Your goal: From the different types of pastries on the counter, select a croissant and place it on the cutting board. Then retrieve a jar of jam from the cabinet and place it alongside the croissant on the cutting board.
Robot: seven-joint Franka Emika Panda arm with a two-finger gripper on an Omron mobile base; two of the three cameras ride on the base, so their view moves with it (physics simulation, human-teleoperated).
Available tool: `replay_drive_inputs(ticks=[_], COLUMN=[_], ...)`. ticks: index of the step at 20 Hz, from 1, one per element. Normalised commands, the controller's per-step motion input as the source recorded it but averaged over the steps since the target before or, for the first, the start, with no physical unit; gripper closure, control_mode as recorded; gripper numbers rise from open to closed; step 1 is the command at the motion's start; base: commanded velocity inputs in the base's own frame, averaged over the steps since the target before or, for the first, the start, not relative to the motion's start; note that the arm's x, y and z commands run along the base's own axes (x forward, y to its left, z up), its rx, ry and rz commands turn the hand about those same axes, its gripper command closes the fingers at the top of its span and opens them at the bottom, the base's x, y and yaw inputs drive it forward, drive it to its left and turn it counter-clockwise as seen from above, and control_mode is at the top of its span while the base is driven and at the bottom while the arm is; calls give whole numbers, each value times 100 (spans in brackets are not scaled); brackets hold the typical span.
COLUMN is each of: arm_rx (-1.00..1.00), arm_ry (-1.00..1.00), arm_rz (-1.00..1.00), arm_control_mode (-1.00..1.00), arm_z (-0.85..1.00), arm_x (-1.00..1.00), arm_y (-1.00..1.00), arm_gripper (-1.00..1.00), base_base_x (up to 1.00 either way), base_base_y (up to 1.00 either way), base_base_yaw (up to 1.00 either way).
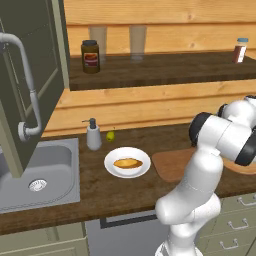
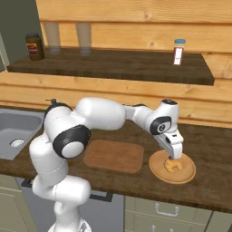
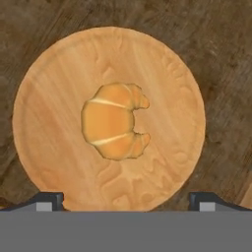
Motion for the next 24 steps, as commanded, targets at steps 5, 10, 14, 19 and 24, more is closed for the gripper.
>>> replay_drive_inputs(ticks=[5, 10, 14, 19, 24], arm_rx=[1, 0, 0, 0, 0], arm_ry=[-3, -5, -3, 0, 0], arm_rz=[0, 0, 0, 0, 0], arm_control_mode=[-100, -100, -100, -100, -100], arm_z=[-26, -26, -5, -15, -15], arm_x=[3, 24, 8, 2, 12], arm_y=[-30, -22, -5, -1, 0], arm_gripper=[-100, -100, -100, -100, -100], base_base_x=[0, 0, 0, 0, 0], base_base_y=[0, 0, 0, 0, 0], base_base_yaw=[0, 0, 0, 0, 0])
